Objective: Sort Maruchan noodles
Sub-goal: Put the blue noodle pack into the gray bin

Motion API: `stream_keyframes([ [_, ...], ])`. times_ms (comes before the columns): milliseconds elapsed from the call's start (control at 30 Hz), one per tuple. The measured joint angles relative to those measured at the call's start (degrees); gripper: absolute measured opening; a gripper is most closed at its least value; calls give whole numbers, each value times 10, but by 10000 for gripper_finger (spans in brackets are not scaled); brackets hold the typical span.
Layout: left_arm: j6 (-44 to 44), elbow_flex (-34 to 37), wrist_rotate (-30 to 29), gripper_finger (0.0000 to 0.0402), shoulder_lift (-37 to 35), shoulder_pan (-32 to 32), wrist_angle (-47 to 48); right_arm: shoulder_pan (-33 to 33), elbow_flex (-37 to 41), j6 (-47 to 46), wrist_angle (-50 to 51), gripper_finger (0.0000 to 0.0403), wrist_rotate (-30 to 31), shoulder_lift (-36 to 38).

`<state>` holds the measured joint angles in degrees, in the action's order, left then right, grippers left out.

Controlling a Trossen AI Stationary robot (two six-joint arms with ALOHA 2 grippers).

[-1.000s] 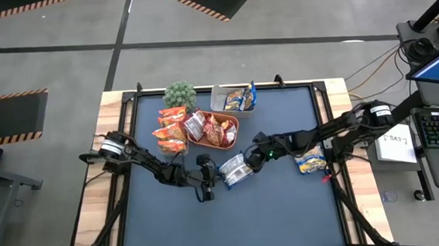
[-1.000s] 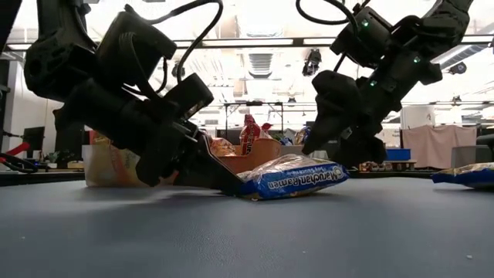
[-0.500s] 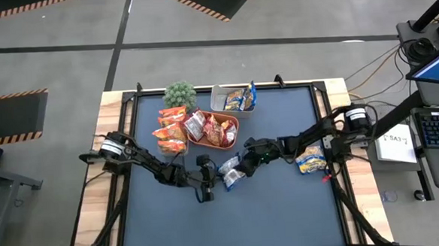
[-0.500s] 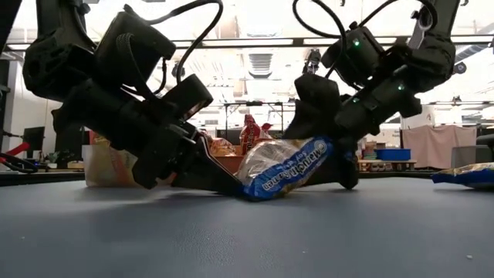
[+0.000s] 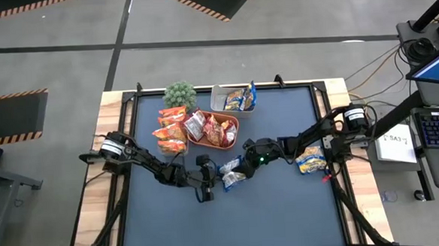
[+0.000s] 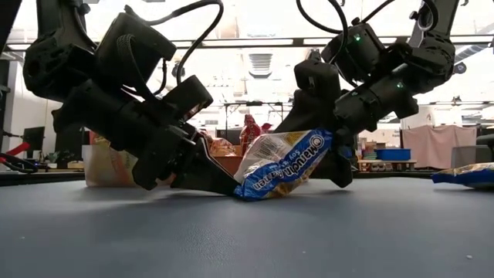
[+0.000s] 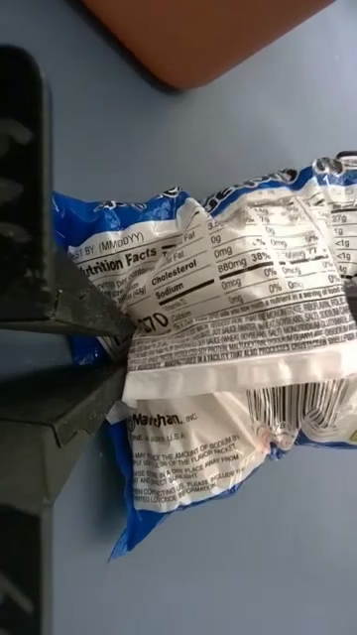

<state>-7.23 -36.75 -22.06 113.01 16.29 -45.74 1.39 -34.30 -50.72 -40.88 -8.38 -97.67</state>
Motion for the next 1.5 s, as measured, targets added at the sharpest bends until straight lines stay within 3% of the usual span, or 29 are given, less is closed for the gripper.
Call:
stream_keyframes([
  [467,0,2,1,39,-19,0,11,0,0,10,1,141,4,0],
  [733,3,6,1,39,-82,1,96,0,0,36,4,90,3,34],
  [1200,9,6,1,39,-245,14,271,21,0,93,32,68,8,125],
  [1500,81,5,1,39,-394,29,289,22,0,131,30,67,12,190],
])
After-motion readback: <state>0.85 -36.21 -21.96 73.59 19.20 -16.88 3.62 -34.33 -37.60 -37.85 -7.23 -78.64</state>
